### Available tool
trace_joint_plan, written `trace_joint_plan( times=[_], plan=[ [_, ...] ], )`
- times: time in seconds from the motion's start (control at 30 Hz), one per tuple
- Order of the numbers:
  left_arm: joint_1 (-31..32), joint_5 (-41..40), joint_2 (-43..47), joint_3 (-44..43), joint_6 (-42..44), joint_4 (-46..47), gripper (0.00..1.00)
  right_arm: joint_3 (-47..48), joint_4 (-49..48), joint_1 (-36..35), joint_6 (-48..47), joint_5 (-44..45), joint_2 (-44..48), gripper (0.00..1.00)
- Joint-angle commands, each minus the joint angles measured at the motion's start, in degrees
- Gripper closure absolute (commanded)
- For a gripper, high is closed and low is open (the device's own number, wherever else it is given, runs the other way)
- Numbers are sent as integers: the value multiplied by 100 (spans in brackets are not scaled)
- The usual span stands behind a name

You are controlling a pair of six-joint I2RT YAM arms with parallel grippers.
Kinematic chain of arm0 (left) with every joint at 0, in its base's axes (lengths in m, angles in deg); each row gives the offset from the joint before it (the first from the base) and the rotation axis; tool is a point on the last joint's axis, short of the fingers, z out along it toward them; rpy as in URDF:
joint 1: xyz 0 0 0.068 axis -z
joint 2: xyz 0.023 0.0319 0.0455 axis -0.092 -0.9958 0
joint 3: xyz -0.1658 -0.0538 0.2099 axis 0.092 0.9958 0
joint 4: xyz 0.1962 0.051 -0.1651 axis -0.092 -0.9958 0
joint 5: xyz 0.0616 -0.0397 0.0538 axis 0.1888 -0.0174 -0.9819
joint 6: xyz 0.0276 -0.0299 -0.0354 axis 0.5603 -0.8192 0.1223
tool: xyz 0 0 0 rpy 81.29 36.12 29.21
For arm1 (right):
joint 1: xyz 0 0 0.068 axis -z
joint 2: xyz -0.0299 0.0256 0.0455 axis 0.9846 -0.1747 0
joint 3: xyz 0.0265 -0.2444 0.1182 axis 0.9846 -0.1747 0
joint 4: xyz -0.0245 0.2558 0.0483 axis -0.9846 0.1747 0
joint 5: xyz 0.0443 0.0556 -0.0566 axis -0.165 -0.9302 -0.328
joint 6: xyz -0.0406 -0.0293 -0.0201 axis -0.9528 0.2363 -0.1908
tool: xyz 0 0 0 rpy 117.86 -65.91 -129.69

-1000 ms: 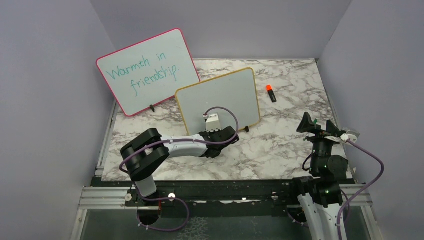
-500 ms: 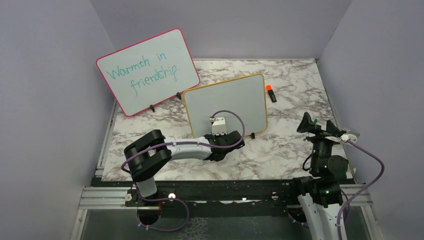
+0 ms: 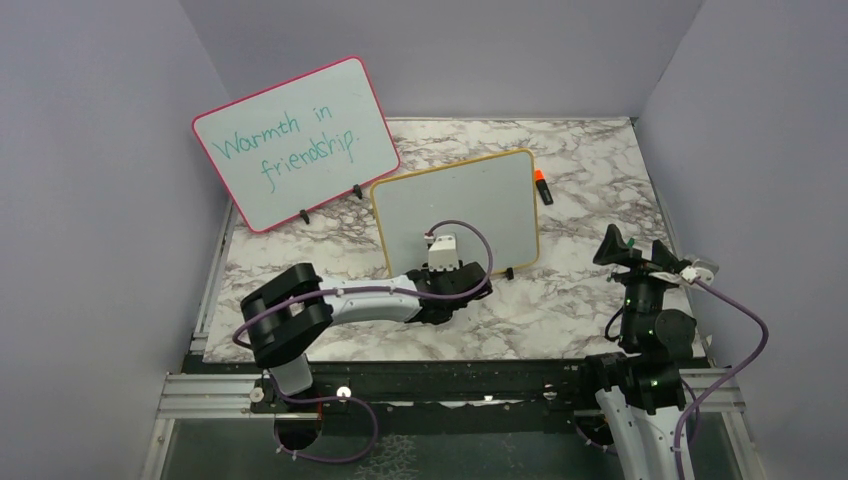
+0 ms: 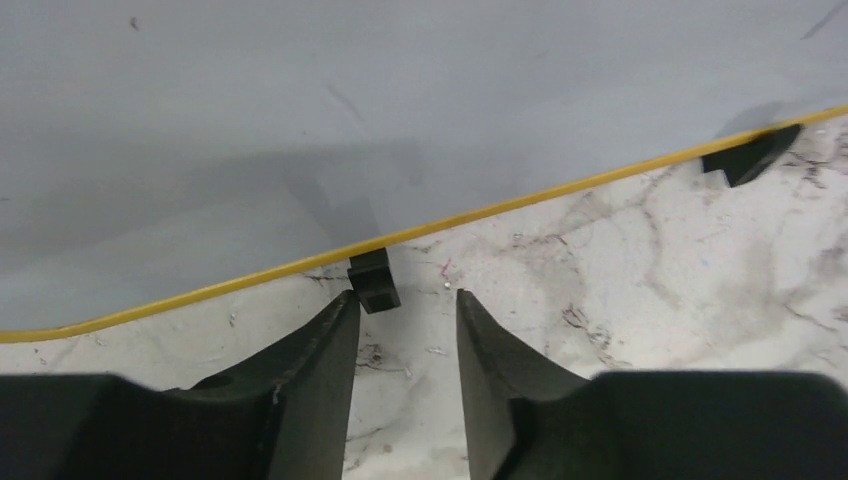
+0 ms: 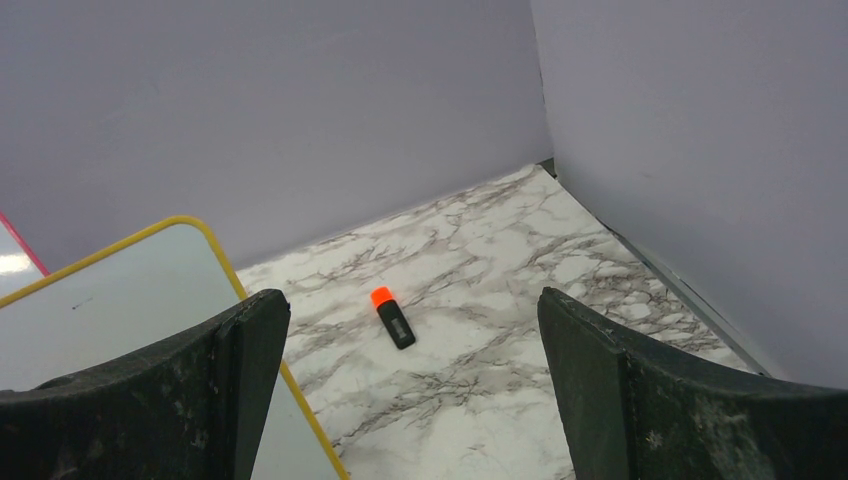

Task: Write a sentence on the whiteboard
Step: Move the whiteboard to the center of the board, then open the whiteboard marker at the center of the board.

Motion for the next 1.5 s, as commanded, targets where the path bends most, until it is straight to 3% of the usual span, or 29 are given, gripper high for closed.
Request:
trace_joint_plan(
  times=[0.0, 0.3, 0.4, 0.57, 0.73, 0.97, 1.1, 1.47],
  plan=[
    [66, 207, 717, 63, 36, 34, 53, 51, -102, 26, 19, -52, -107, 0],
    [57, 182, 1906, 222, 866, -119, 10, 240, 126, 26, -2, 0, -390, 0],
    [-6, 27, 2257, 170, 1316, -275, 1, 394, 298, 24, 2, 27, -545, 0],
    [-308, 36, 2832, 48, 2223, -349, 1, 757, 687, 26, 79, -85, -865, 0],
    [-650, -29, 3544, -127, 3192, -392, 1, 1501, 1477, 26, 155, -280, -1754, 0],
    [-2128, 515, 4314, -422, 4414, -387, 1, 1936, 1956, 22, 262, -482, -2895, 0],
    [-2563, 548, 4603, -299, 5015, -128, 1, 2125, 2120, 26, 391, -381, -3423, 0],
    [-3154, -183, 5605, 649, 5543, 586, 1, 2527, 2704, 75, 812, 429, -5380, 2]
  ],
)
